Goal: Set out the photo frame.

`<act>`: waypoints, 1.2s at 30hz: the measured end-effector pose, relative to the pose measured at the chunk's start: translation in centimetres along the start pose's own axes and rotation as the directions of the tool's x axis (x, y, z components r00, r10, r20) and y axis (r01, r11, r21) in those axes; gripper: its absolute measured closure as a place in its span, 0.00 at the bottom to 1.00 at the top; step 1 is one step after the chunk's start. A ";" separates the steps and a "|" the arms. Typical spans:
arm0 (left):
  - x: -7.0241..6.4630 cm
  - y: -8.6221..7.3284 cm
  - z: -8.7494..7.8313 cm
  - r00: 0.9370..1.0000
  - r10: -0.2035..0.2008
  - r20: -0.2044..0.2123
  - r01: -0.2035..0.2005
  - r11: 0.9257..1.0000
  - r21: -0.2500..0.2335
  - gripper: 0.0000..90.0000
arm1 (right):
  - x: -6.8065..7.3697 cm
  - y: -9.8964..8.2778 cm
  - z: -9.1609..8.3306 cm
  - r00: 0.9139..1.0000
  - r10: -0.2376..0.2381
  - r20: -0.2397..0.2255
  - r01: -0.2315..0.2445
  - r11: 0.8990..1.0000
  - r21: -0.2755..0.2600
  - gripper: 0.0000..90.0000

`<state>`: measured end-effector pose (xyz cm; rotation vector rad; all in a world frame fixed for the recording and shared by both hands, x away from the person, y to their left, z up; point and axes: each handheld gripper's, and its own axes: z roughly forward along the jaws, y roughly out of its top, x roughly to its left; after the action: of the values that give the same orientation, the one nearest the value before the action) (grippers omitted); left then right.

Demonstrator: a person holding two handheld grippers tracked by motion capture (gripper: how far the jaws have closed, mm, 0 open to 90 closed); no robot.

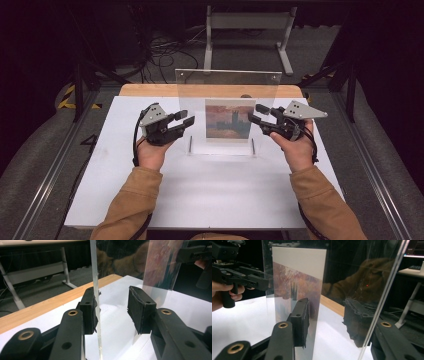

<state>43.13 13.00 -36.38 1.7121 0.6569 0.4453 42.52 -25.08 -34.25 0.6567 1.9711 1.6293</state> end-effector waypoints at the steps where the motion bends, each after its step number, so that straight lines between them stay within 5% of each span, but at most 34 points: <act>1: 0.1 0.0 0.1 1.000 -0.004 -0.003 0.004 1.000 0.003 0.66 | -0.1 -0.1 0.1 1.000 0.005 -0.003 -0.005 1.000 -0.004 0.60; 17: 0.8 0.0 1.1 1.000 -0.029 -0.010 0.030 0.999 0.027 0.47 | -0.6 -0.5 0.6 0.999 0.036 0.032 -0.037 0.999 0.040 0.48; 20: 0.8 0.0 0.4 0.998 -0.056 0.002 0.056 0.998 0.015 0.41 | -0.3 -0.4 0.3 0.999 0.031 0.036 -0.033 0.998 0.050 0.40; 25: 0.5 0.0 -1.4 0.999 -0.040 0.004 0.040 0.999 0.011 0.29 | -0.2 -0.3 -1.2 0.999 0.026 0.040 -0.029 0.996 0.088 0.29; 36: -0.8 -0.5 -6.2 1.000 -0.012 0.000 0.012 0.998 0.069 0.23 | 0.0 -0.1 -6.6 0.998 0.003 0.061 -0.010 0.994 0.111 0.25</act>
<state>38.62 17.18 -35.36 1.7722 0.6883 0.4180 38.29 -29.99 -33.30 0.7468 2.0290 1.4932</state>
